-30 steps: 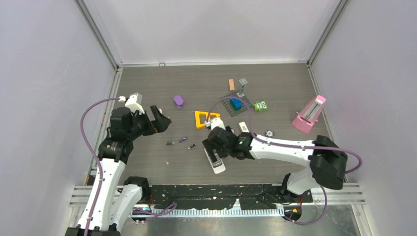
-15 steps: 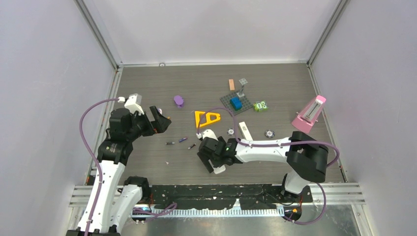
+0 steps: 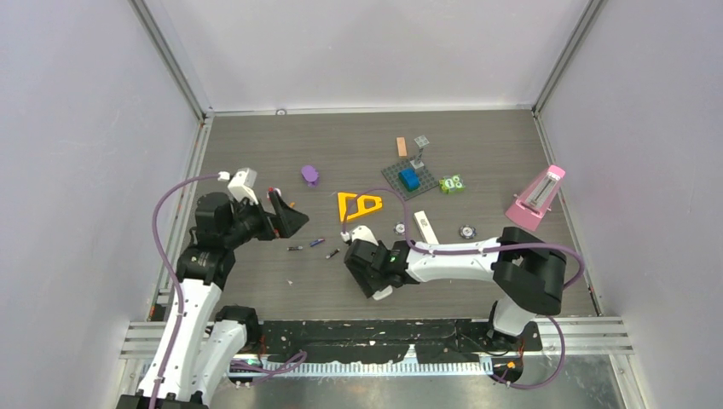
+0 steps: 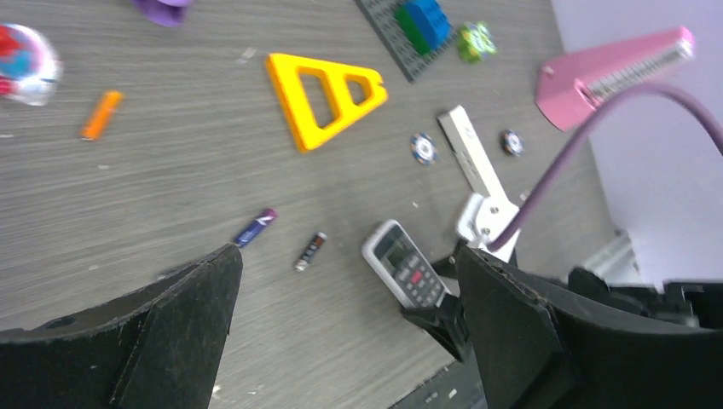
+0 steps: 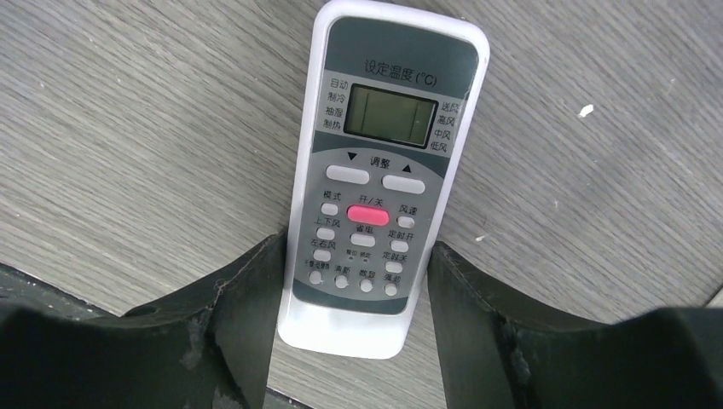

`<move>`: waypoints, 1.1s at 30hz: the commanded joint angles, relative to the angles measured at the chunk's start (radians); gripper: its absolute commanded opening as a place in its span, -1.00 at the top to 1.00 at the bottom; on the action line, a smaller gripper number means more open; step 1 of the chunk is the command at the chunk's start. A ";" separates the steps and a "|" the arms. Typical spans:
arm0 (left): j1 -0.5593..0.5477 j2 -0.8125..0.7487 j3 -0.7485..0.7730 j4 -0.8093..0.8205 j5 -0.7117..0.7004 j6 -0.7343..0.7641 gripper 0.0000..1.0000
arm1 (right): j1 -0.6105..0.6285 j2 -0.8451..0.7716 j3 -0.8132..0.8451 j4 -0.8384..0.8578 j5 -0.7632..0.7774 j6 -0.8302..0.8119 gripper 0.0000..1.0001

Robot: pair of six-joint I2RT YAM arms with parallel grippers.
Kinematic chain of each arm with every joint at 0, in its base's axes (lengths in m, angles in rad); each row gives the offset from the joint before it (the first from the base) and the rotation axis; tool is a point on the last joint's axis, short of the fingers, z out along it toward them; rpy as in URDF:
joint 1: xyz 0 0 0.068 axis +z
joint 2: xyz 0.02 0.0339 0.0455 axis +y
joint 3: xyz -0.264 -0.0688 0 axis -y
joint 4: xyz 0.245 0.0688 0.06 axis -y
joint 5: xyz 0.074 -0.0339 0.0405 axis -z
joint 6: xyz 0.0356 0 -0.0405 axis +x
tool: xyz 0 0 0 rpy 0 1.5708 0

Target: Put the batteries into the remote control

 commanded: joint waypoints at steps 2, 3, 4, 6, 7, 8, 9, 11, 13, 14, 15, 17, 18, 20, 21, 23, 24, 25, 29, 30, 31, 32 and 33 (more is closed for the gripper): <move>-0.005 -0.034 -0.133 0.324 0.283 -0.127 -0.95 | -0.025 -0.143 -0.003 0.063 -0.008 -0.054 0.20; -0.018 -0.037 -0.149 0.371 0.305 -0.154 -0.95 | -0.036 -0.185 -0.012 0.096 -0.064 -0.066 0.20; -0.032 -0.035 -0.162 0.400 0.308 -0.169 -0.95 | -0.055 -0.206 -0.019 0.117 -0.096 -0.071 0.20; -0.067 -0.025 -0.169 0.439 0.305 -0.188 -0.94 | -0.085 -0.274 -0.042 0.209 -0.200 -0.084 0.20; -0.088 -0.017 -0.172 0.453 0.296 -0.198 -0.93 | -0.092 -0.312 -0.058 0.233 -0.265 -0.092 0.19; -0.107 -0.006 -0.173 0.465 0.287 -0.208 -0.93 | -0.104 -0.329 -0.063 0.270 -0.294 -0.095 0.19; -0.130 0.008 -0.173 0.471 0.279 -0.215 -0.91 | -0.108 -0.355 -0.065 0.283 -0.330 -0.103 0.18; -0.169 0.041 -0.167 0.472 0.259 -0.228 -0.86 | -0.112 -0.376 -0.048 0.300 -0.346 -0.118 0.17; -0.205 0.073 -0.160 0.472 0.231 -0.248 -0.82 | -0.112 -0.383 -0.023 0.301 -0.343 -0.127 0.16; -0.224 0.089 -0.157 0.472 0.217 -0.261 -0.80 | -0.113 -0.384 -0.009 0.304 -0.339 -0.128 0.15; -0.241 0.101 -0.154 0.473 0.200 -0.273 -0.78 | -0.112 -0.382 -0.001 0.304 -0.331 -0.130 0.15; -0.266 0.122 -0.149 0.485 0.175 -0.303 -0.74 | -0.112 -0.375 0.017 0.310 -0.324 -0.133 0.14; -0.275 0.131 -0.152 0.506 0.169 -0.322 -0.71 | -0.112 -0.373 0.026 0.313 -0.320 -0.133 0.14; -0.285 0.145 -0.161 0.523 0.144 -0.373 -0.63 | -0.112 -0.366 0.032 0.320 -0.304 -0.134 0.14; -0.288 0.149 -0.167 0.528 0.134 -0.395 -0.58 | -0.112 -0.362 0.034 0.325 -0.299 -0.132 0.14; -0.290 0.161 -0.181 0.531 0.107 -0.443 -0.39 | -0.112 -0.351 0.043 0.332 -0.283 -0.135 0.13; -0.290 0.167 -0.188 0.532 0.095 -0.466 -0.34 | -0.112 -0.343 0.050 0.333 -0.276 -0.138 0.13; -0.290 0.171 -0.195 0.531 0.084 -0.487 -0.27 | -0.112 -0.339 0.053 0.336 -0.274 -0.140 0.13; -0.290 0.200 -0.207 0.547 0.066 -0.559 -0.01 | -0.102 -0.313 0.066 0.347 -0.234 -0.155 0.12; -0.291 0.207 -0.207 0.551 0.064 -0.566 0.05 | -0.101 -0.304 0.070 0.347 -0.222 -0.160 0.12; -0.292 0.212 -0.206 0.548 0.060 -0.569 0.11 | -0.097 -0.300 0.073 0.346 -0.218 -0.161 0.12; -0.293 0.213 -0.203 0.539 0.053 -0.570 0.17 | -0.096 -0.293 0.076 0.347 -0.211 -0.162 0.12; -0.292 0.215 -0.201 0.528 0.045 -0.570 0.23 | -0.094 -0.289 0.078 0.346 -0.206 -0.162 0.12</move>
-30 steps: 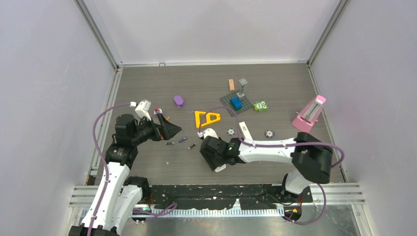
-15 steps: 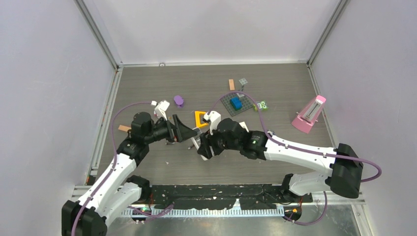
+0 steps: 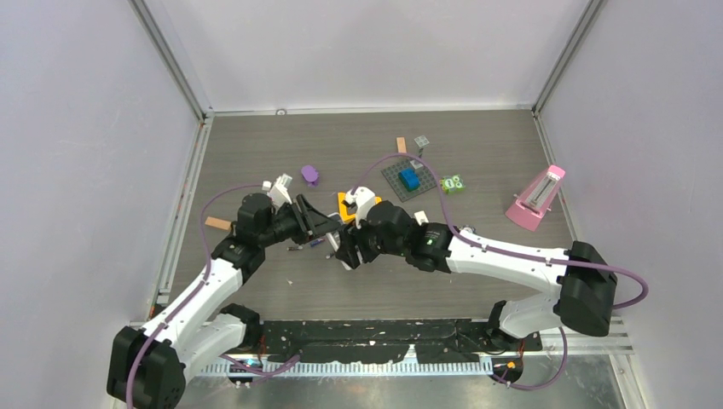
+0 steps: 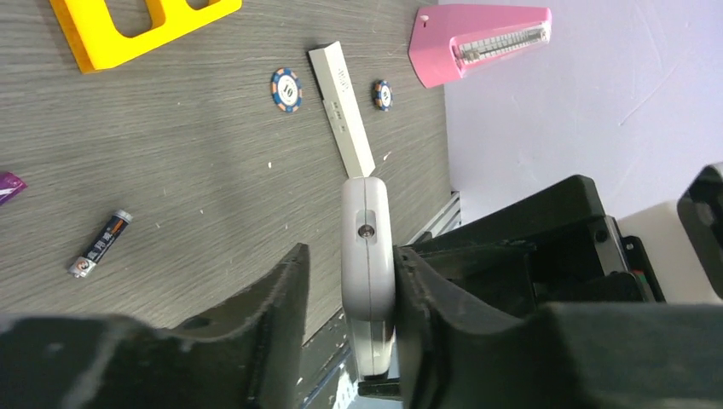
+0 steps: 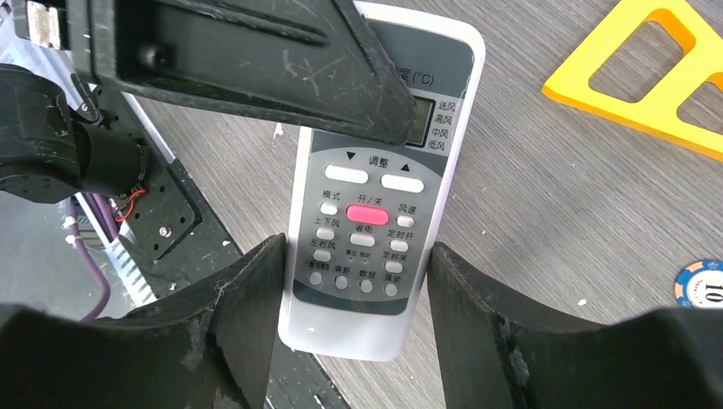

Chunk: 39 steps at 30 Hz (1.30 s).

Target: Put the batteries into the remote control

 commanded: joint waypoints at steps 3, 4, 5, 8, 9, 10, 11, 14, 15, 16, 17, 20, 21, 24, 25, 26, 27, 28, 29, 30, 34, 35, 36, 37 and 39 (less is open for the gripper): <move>-0.006 0.008 0.006 0.014 -0.057 -0.046 0.54 | 0.015 0.019 0.064 0.062 0.063 -0.018 0.07; -0.007 0.009 0.008 0.005 -0.061 -0.047 0.68 | 0.016 0.020 0.065 0.063 0.067 -0.016 0.05; -0.007 0.010 0.012 -0.006 -0.067 -0.050 0.82 | 0.016 0.020 0.066 0.064 0.074 -0.013 -0.03; -0.007 0.017 0.038 -0.080 -0.088 -0.058 1.00 | 0.020 0.012 0.068 0.069 0.090 -0.023 -0.37; -0.007 0.019 0.054 -0.129 -0.107 -0.061 1.00 | 0.031 0.003 0.067 0.069 0.103 -0.041 -0.46; -0.008 0.018 0.077 -0.203 -0.153 -0.061 1.00 | 0.037 -0.012 0.062 0.074 0.129 -0.056 -0.62; -0.007 0.017 0.107 -0.265 -0.189 -0.062 1.00 | 0.053 -0.019 0.058 0.077 0.145 -0.092 -0.69; -0.007 0.017 0.181 -0.450 -0.288 -0.071 1.00 | 0.091 -0.047 0.035 0.104 0.229 -0.168 -0.86; -0.008 0.020 0.204 -0.490 -0.311 -0.078 1.00 | 0.110 -0.050 0.034 0.109 0.244 -0.182 -0.87; -0.007 0.023 0.227 -0.521 -0.324 -0.087 1.00 | 0.121 -0.049 0.031 0.116 0.280 -0.216 -0.88; -0.008 0.028 0.249 -0.553 -0.334 -0.096 1.00 | 0.148 -0.048 0.029 0.122 0.298 -0.234 -0.88; -0.008 0.052 0.314 -0.645 -0.360 -0.121 1.00 | 0.209 -0.043 0.003 0.191 0.394 -0.347 -0.84; -0.008 0.065 0.340 -0.692 -0.369 -0.128 1.00 | 0.242 -0.042 -0.005 0.210 0.411 -0.376 -0.84; -0.007 0.112 0.420 -0.830 -0.384 -0.141 1.00 | 0.291 -0.018 -0.033 0.298 0.503 -0.464 -0.77; -0.008 0.124 0.440 -0.866 -0.385 -0.148 1.00 | 0.304 -0.010 -0.033 0.317 0.524 -0.472 -0.74; -0.008 0.134 0.455 -0.897 -0.384 -0.155 1.00 | 0.309 0.010 -0.029 0.323 0.563 -0.486 -0.71; -0.008 0.140 0.466 -0.915 -0.381 -0.163 1.00 | 0.315 0.020 -0.026 0.333 0.596 -0.490 -0.65; -0.008 0.142 0.473 -0.931 -0.379 -0.172 1.00 | 0.317 0.042 -0.018 0.336 0.608 -0.496 -0.60; -0.008 0.140 0.478 -0.940 -0.379 -0.181 1.00 | 0.320 0.065 -0.015 0.341 0.628 -0.507 -0.53; -0.008 0.135 0.480 -0.948 -0.383 -0.193 1.00 | 0.327 0.077 -0.011 0.346 0.638 -0.513 -0.50; -0.008 0.100 0.479 -0.941 -0.408 -0.232 1.00 | 0.352 0.128 -0.018 0.393 0.685 -0.553 -0.41; -0.008 0.091 0.481 -0.940 -0.420 -0.235 1.00 | 0.354 0.143 -0.017 0.404 0.689 -0.558 -0.40; -0.008 0.084 0.482 -0.941 -0.431 -0.238 1.00 | 0.360 0.149 -0.018 0.412 0.692 -0.560 -0.39; -0.008 0.077 0.484 -0.943 -0.439 -0.239 1.00 | 0.361 0.160 -0.018 0.422 0.694 -0.560 -0.39; -0.007 0.069 0.482 -0.947 -0.448 -0.244 1.00 | 0.364 0.168 -0.017 0.439 0.696 -0.556 -0.38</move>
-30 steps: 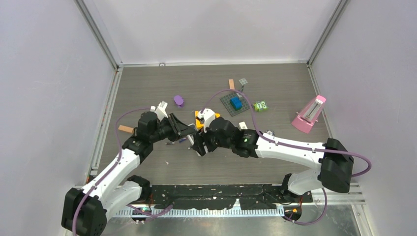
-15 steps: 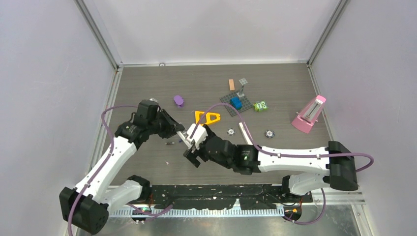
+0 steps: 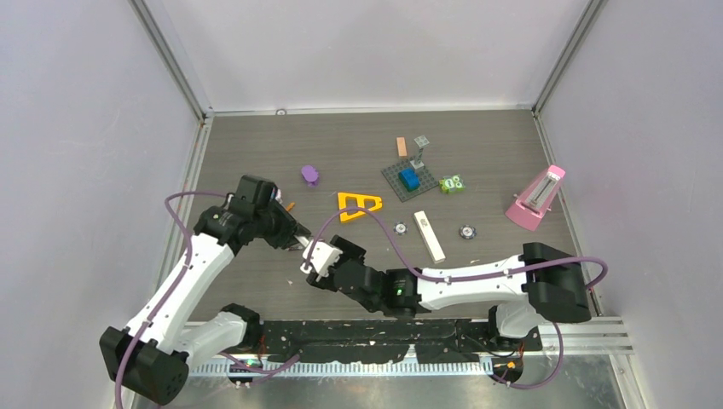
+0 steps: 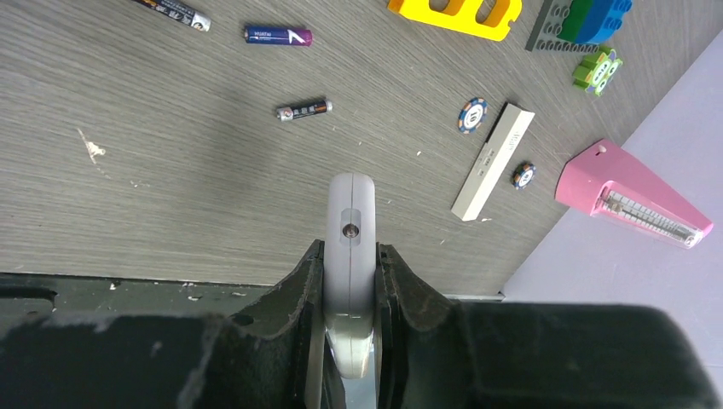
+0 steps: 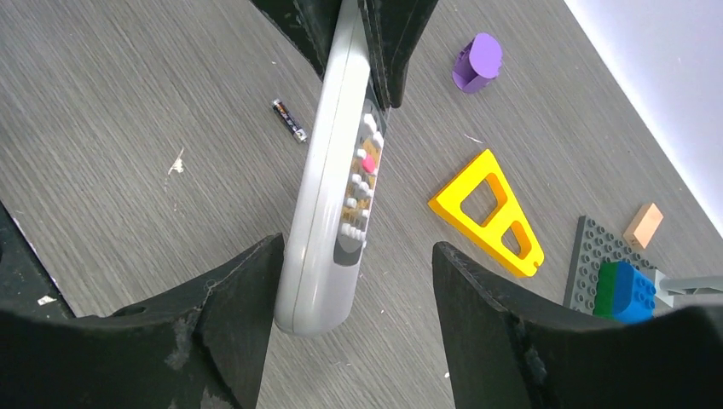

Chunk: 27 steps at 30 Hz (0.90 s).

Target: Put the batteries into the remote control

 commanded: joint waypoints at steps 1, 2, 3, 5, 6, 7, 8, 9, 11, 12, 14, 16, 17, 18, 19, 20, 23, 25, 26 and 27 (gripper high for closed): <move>-0.003 -0.042 0.043 -0.028 -0.040 -0.032 1.00 | 0.009 0.010 0.010 0.106 0.065 -0.026 -0.38; -0.002 -0.044 0.040 -0.028 -0.041 -0.033 1.00 | 0.009 0.014 0.009 0.113 0.067 -0.025 -0.38; -0.003 -0.047 0.038 -0.029 -0.038 -0.034 1.00 | 0.010 0.016 0.009 0.121 0.075 -0.024 -0.38; -0.003 -0.049 0.034 -0.028 -0.028 -0.037 1.00 | 0.010 0.027 0.009 0.130 0.080 -0.027 -0.37; -0.002 -0.052 0.034 -0.027 -0.021 -0.039 1.00 | 0.009 0.034 0.007 0.133 0.081 -0.028 -0.37; -0.003 -0.052 0.033 -0.026 -0.016 -0.040 1.00 | 0.010 0.038 0.006 0.143 0.082 -0.031 -0.34; -0.002 -0.054 0.033 -0.025 -0.010 -0.041 1.00 | 0.010 0.045 0.003 0.148 0.084 -0.035 -0.33; -0.003 -0.055 0.033 -0.024 -0.009 -0.041 1.00 | 0.010 0.055 0.001 0.156 0.086 -0.039 -0.29; -0.002 -0.058 0.033 -0.023 -0.003 -0.041 1.00 | 0.011 0.068 -0.001 0.170 0.088 -0.043 -0.14; -0.003 -0.061 0.031 -0.022 -0.001 -0.041 1.00 | 0.010 0.071 -0.001 0.174 0.090 -0.043 -0.07; -0.002 -0.065 0.028 -0.015 0.005 -0.040 1.00 | 0.009 0.078 0.002 0.184 0.094 -0.037 0.18; -0.003 -0.067 0.021 0.000 0.013 -0.040 1.00 | 0.009 0.079 0.004 0.187 0.094 -0.032 0.44; -0.003 -0.070 0.016 0.007 0.019 -0.039 1.00 | 0.009 0.078 0.006 0.188 0.094 -0.028 0.51; -0.003 -0.071 0.013 0.016 0.026 -0.035 1.00 | 0.009 0.075 0.006 0.189 0.094 -0.027 0.65; -0.003 -0.072 0.008 0.025 0.032 -0.027 1.00 | 0.009 0.066 0.006 0.189 0.093 -0.022 0.71; -0.003 -0.073 0.002 0.041 0.043 -0.014 0.94 | 0.009 0.061 0.005 0.189 0.088 -0.018 0.82; -0.001 -0.091 -0.039 0.144 0.087 0.034 0.70 | 0.009 0.017 0.000 0.179 0.074 0.008 0.89; -0.001 -0.119 -0.089 0.230 0.102 0.037 0.46 | 0.008 -0.015 0.000 0.156 0.059 0.022 0.89; -0.001 -0.136 -0.117 0.281 0.108 0.041 0.27 | 0.006 -0.040 -0.002 0.140 0.045 0.034 0.89; -0.001 -0.155 -0.146 0.313 0.109 0.038 0.00 | 0.004 -0.053 -0.004 0.134 0.037 0.039 0.89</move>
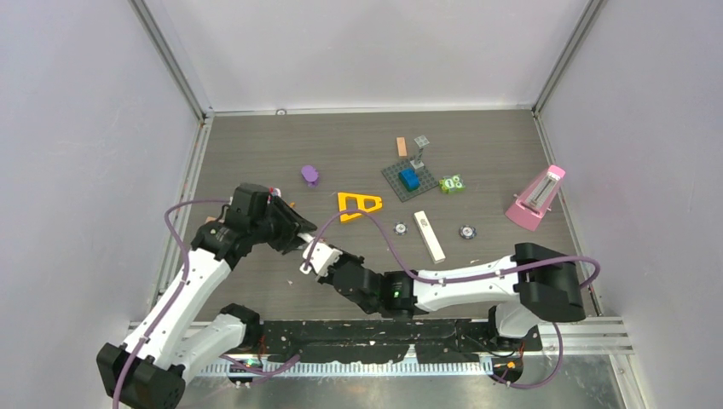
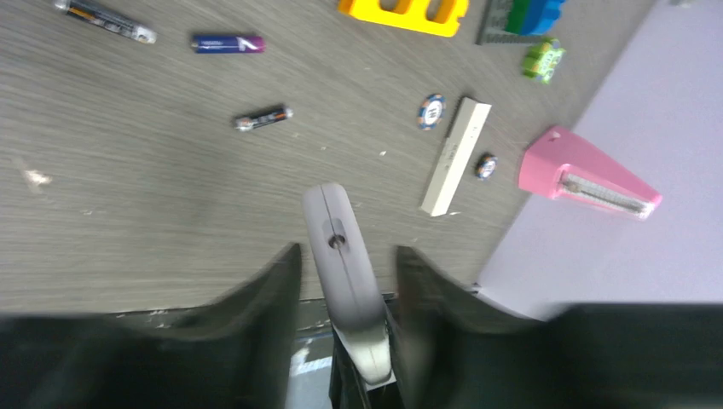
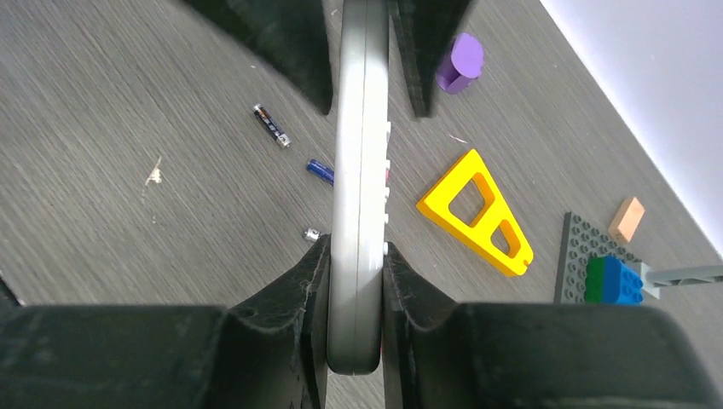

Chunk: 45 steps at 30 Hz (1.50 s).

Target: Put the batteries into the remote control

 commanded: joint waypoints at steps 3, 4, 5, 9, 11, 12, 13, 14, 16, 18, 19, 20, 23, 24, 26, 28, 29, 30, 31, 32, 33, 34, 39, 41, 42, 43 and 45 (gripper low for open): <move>-0.004 -0.127 -0.114 0.327 0.091 0.088 -0.51 | -0.013 -0.167 0.000 0.016 -0.065 0.107 0.90; -0.004 -0.143 -0.117 0.352 0.090 0.105 -0.60 | -0.017 -0.176 -0.002 0.010 -0.072 0.114 0.89; -0.004 -0.159 -0.120 0.371 0.088 0.124 -0.67 | -0.020 -0.195 -0.002 -0.003 -0.090 0.127 0.90; -0.004 -0.230 -0.129 0.441 0.054 0.213 -0.81 | -0.061 -0.243 -0.001 -0.057 -0.197 0.205 0.90; -0.004 -0.267 -0.146 0.494 0.044 0.272 -0.82 | -0.099 -0.278 -0.009 -0.080 -0.280 0.267 0.89; -0.004 -0.295 -0.157 0.523 0.043 0.294 -0.82 | -0.133 -0.292 -0.016 -0.087 -0.353 0.291 0.90; -0.004 -0.316 -0.172 0.560 0.046 0.312 -0.82 | -0.150 -0.319 -0.020 -0.099 -0.393 0.341 0.89; -0.004 -0.334 -0.186 0.603 0.062 0.326 -0.82 | -0.189 -0.331 -0.027 -0.104 -0.476 0.368 0.89; -0.004 -0.370 -0.224 0.709 0.111 0.348 -0.83 | -0.247 -0.374 -0.036 -0.113 -0.595 0.466 0.89; -0.004 -0.399 -0.262 0.821 0.160 0.356 -0.83 | -0.299 -0.397 -0.042 -0.114 -0.724 0.530 0.90; -0.004 -0.408 -0.281 0.870 0.180 0.357 -0.83 | -0.327 -0.405 -0.046 -0.108 -0.756 0.553 0.89; -0.004 -0.413 -0.292 0.908 0.194 0.358 -0.83 | -0.339 -0.420 -0.047 -0.102 -0.812 0.593 0.90; -0.004 -0.412 -0.299 0.947 0.222 0.361 -0.82 | -0.393 -0.441 -0.039 -0.069 -0.910 0.672 0.90; -0.004 -0.408 -0.295 0.959 0.231 0.349 -0.82 | -0.402 -0.445 -0.035 -0.060 -0.956 0.708 0.90; -0.004 -0.392 -0.296 1.023 0.272 0.313 -0.79 | -0.430 -0.442 -0.023 -0.040 -1.026 0.767 0.89; -0.004 -0.364 -0.303 1.127 0.327 0.255 -0.76 | -0.460 -0.438 -0.018 -0.002 -1.087 0.834 0.90; -0.004 -0.351 -0.306 1.170 0.347 0.228 -0.73 | -0.465 -0.436 -0.018 0.011 -1.118 0.857 0.90; -0.004 -0.342 -0.310 1.207 0.363 0.203 -0.67 | -0.477 -0.430 -0.019 0.040 -1.132 0.904 0.89; -0.004 -0.331 -0.314 1.243 0.383 0.183 -0.63 | -0.485 -0.427 -0.020 0.057 -1.160 0.927 0.90; -0.004 -0.324 -0.319 1.276 0.400 0.162 -0.58 | -0.494 -0.420 -0.020 0.087 -1.173 0.975 0.90; -0.004 -0.319 -0.326 1.302 0.416 0.148 -0.55 | -0.500 -0.414 -0.023 0.102 -1.195 1.020 0.90; -0.004 -0.317 -0.332 1.327 0.429 0.134 -0.52 | -0.509 -0.412 -0.027 0.135 -1.204 1.042 0.89; -0.004 -0.332 -0.362 1.362 0.460 0.109 -0.50 | -0.532 -0.375 -0.031 0.254 -1.270 1.199 0.90; -0.004 -0.340 -0.370 1.378 0.465 0.099 -0.44 | -0.536 -0.361 -0.033 0.284 -1.279 1.244 0.89; -0.004 -0.346 -0.374 1.382 0.465 0.092 -0.36 | -0.539 -0.357 -0.034 0.292 -1.280 1.256 0.89; -0.004 -0.350 -0.376 1.385 0.466 0.088 -0.28 | -0.541 -0.350 -0.035 0.303 -1.280 1.274 0.90; -0.004 -0.357 -0.380 1.384 0.465 0.082 -0.10 | -0.545 -0.341 -0.038 0.321 -1.280 1.295 0.89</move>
